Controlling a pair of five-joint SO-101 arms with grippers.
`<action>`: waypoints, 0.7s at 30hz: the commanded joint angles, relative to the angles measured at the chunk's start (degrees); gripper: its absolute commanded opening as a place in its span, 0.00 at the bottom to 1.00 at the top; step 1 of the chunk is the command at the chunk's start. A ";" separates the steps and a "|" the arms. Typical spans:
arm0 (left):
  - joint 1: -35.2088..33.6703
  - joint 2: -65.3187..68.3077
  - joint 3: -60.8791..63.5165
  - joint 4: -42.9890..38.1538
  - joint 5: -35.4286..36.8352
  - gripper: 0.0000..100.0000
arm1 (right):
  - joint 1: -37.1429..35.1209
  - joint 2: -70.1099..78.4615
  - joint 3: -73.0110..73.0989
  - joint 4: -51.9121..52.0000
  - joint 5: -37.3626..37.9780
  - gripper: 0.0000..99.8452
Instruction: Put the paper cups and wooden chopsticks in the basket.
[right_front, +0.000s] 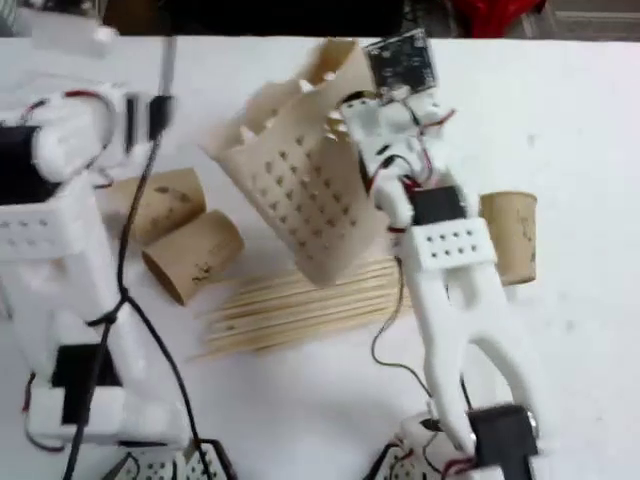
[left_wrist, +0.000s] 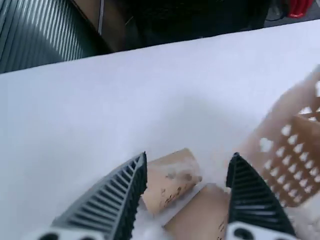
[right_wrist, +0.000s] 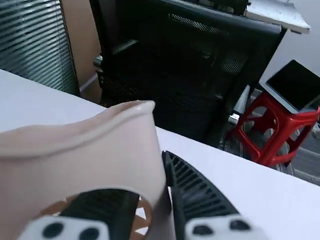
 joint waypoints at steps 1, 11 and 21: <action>4.09 5.67 -6.42 -4.31 1.85 0.32 | -1.27 0.57 -0.79 -8.40 0.44 0.02; 3.47 21.05 -8.18 -4.31 -2.11 0.32 | -0.31 -2.77 3.52 -9.01 -9.14 0.02; 7.87 26.95 -7.38 -1.85 -10.73 0.30 | -0.57 -3.82 7.65 -11.82 -9.14 0.02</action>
